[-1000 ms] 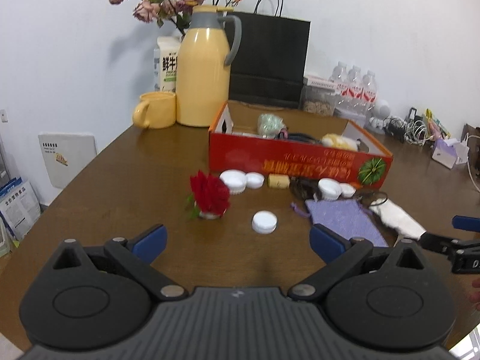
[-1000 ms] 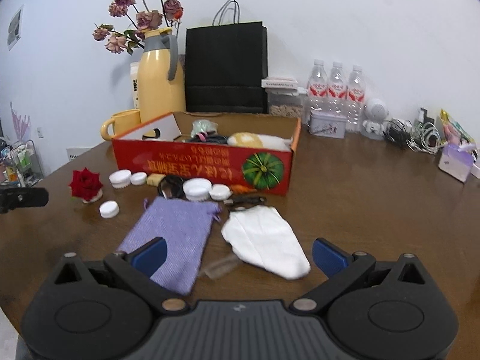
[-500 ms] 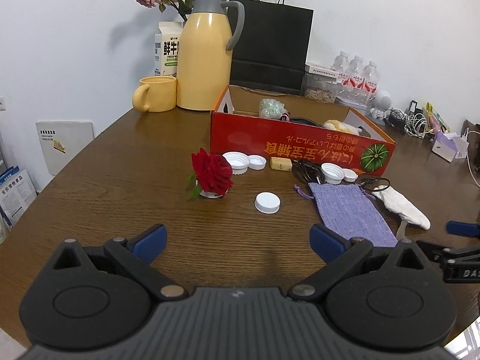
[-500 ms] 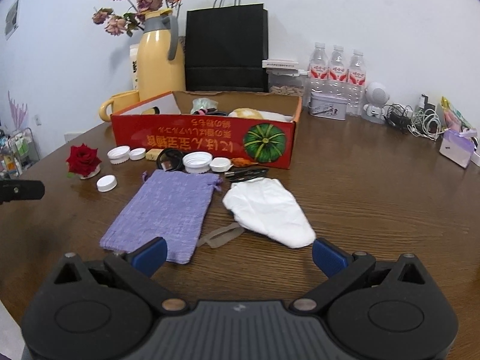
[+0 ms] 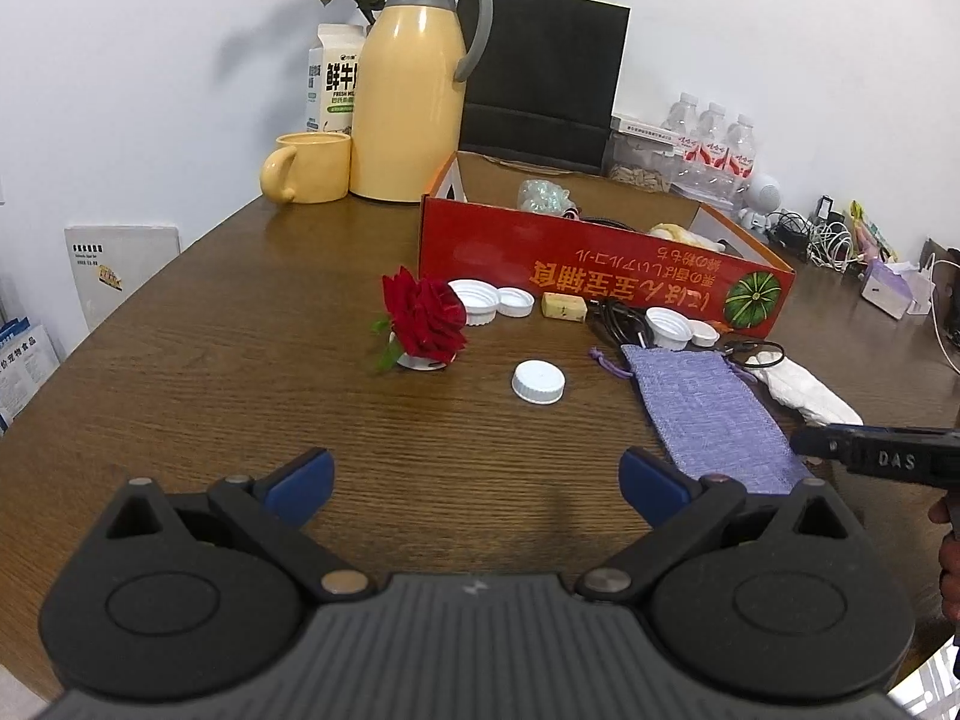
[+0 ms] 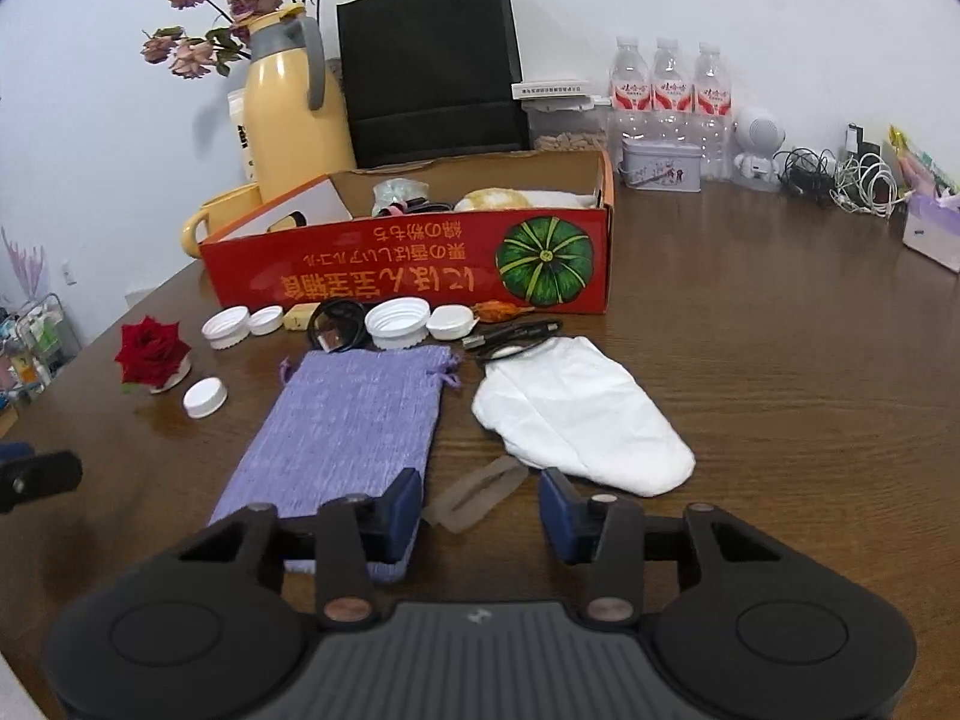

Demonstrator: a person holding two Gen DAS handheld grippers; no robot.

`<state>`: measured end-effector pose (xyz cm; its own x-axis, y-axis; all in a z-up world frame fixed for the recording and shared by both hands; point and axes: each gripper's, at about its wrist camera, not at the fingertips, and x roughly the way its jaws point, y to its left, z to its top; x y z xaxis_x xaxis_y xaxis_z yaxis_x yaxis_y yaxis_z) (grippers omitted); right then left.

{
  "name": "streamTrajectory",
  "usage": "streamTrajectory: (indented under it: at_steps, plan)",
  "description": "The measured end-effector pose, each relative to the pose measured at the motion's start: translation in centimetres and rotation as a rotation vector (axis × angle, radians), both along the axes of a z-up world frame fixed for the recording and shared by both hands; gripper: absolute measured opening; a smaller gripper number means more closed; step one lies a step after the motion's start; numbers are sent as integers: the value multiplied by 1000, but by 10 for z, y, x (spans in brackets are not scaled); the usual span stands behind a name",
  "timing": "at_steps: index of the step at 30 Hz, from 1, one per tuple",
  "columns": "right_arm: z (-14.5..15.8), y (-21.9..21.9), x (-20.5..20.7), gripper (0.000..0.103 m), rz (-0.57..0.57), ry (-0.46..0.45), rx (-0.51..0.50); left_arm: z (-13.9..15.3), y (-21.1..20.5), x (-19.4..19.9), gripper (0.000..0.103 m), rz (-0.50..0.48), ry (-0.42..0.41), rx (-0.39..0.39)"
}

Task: Organize objects
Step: 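Withdraw both tools from the box back over the table, then grasp a white bottle cap with the left tool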

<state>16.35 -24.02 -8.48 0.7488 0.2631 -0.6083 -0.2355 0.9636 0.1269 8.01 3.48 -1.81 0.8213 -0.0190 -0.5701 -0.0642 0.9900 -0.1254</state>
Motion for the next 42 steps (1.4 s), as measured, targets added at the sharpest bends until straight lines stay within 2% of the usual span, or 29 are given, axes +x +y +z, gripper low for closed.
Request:
streamTrajectory:
  at_steps: [2,3,6,11,12,14,29,31,33,37,40,42]
  plan:
    - [-1,2,4,35,-14,-1,-3,-1,1,0,103,2,3,0]
    - [-1,3,5,28,-15,-4,-6,-2,1,1,103,2,5,-1]
    - [-4,3,5,18,-20,-23,-26,-3,2,2,103,7,9,-2]
    - [-6,5,1,9,2,-55,-57,-5,0,5,103,3,14,-5]
    - [-6,5,-1,4,4,-63,-62,-5,-1,5,103,0,13,-4]
    - [-4,3,-2,2,10,-77,-45,-5,-3,6,103,-7,11,0]
    - [19,-15,-14,1,37,-179,38,-9,-25,51,103,-25,0,42]
    - [21,-16,-14,1,43,-189,39,-9,-28,59,99,-31,-3,58]
    - [23,-16,-12,1,49,-197,41,-9,-32,68,85,-42,-1,67]
    - [24,-14,-7,1,62,-202,44,-11,-37,85,80,-31,13,87]
    - [24,-11,-3,1,72,-205,47,-14,-41,95,64,-39,30,100]
    - [24,-10,0,1,75,-206,49,-19,-43,101,48,-43,57,98]
